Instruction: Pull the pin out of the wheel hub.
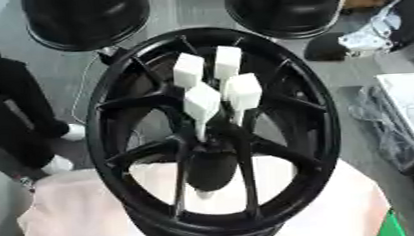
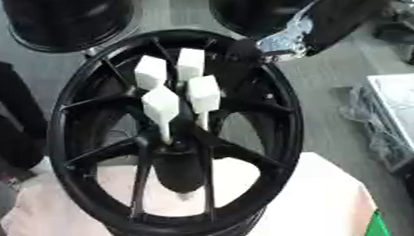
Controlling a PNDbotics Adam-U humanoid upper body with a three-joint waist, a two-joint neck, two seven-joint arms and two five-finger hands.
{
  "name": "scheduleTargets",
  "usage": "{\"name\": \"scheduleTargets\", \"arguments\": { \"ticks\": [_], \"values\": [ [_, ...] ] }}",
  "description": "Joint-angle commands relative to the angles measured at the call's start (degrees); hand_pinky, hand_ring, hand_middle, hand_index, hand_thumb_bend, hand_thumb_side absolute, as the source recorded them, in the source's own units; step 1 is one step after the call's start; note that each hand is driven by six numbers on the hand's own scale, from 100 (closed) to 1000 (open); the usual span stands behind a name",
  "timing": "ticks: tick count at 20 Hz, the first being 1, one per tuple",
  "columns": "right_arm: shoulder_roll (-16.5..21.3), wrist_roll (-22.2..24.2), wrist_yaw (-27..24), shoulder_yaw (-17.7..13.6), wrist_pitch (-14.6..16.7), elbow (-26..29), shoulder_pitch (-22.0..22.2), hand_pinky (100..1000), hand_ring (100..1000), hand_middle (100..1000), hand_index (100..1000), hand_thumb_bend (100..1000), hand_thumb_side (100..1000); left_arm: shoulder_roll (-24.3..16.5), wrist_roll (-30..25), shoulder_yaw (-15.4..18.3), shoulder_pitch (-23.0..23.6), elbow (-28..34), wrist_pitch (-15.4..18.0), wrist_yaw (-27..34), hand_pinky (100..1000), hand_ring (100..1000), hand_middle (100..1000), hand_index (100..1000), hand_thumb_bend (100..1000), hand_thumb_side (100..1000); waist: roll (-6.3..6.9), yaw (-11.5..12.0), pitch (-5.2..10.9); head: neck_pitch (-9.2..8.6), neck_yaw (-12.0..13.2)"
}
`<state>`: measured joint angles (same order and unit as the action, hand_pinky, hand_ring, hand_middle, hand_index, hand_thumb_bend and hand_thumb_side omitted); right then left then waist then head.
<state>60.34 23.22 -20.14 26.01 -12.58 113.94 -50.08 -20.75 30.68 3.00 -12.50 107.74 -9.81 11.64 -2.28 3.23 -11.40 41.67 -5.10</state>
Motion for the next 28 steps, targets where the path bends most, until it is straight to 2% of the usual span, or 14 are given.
{"name": "scheduleTargets", "arguments": {
  "ticks": [1, 5, 9, 12, 14, 16, 24, 28],
  "values": [
    [1.9, 4.0, 0.9, 2.0, -2.2, 0.7, -2.2, 822, 755, 710, 823, 546, 338, -2.1, -0.1, 0.1, -0.4, 0.8, -0.1, -0.2, 682, 693, 687, 773, 310, 740, 0.05, 0.0, 0.85, -0.34, 0.1],
    [0.3, 6.9, 3.0, 5.3, -5.7, 0.7, -6.0, 816, 753, 713, 821, 560, 332, -2.4, -0.1, 0.1, -0.3, 0.8, -0.2, -0.2, 682, 694, 688, 774, 308, 742, 0.08, -0.2, 0.75, -0.35, 0.3],
    [-3.1, 9.1, 6.1, 9.0, -10.5, 0.7, -10.8, 803, 735, 718, 820, 573, 327, -2.5, 0.0, 0.2, 0.0, 0.7, -0.3, -0.1, 681, 694, 688, 772, 307, 741, 0.26, -0.7, 0.84, 0.04, 0.4],
    [-4.5, 9.9, 7.3, 10.0, -12.5, 0.7, -12.4, 803, 735, 718, 820, 573, 327, -2.5, 0.0, 0.3, 0.1, 0.7, -0.3, -0.1, 681, 694, 688, 772, 307, 741, 0.33, -0.9, 0.87, 0.14, 0.5],
    [-6.3, 10.2, 9.5, 11.5, -15.2, 0.7, -13.8, 784, 691, 721, 813, 603, 279, -2.5, 0.0, 0.3, 0.2, 0.7, -0.3, -0.1, 681, 695, 688, 771, 305, 743, 0.46, -0.9, 0.9, 0.34, 0.6],
    [-7.6, 10.4, 11.9, 12.5, -16.9, 0.7, -14.8, 781, 685, 717, 809, 601, 264, -2.4, 0.0, 0.3, 0.3, 0.7, -0.3, -0.1, 681, 696, 689, 771, 305, 743, 0.55, -1.0, 0.89, 0.38, 0.8],
    [-9.2, 10.3, 18.1, 13.5, -18.9, 0.5, -14.7, 780, 683, 709, 801, 558, 229, -2.2, -0.1, 0.3, 0.2, 0.7, -0.2, 0.0, 681, 697, 689, 768, 303, 745, 0.6, -0.8, 0.54, 0.26, 1.2],
    [-9.9, 10.3, 19.9, 13.9, -18.9, -0.9, -14.1, 779, 681, 704, 792, 553, 219, -2.1, -0.1, 0.3, 0.1, 0.7, -0.2, 0.0, 681, 698, 690, 765, 302, 745, 0.55, -0.5, 0.25, 0.1, 1.3]
  ]
}}
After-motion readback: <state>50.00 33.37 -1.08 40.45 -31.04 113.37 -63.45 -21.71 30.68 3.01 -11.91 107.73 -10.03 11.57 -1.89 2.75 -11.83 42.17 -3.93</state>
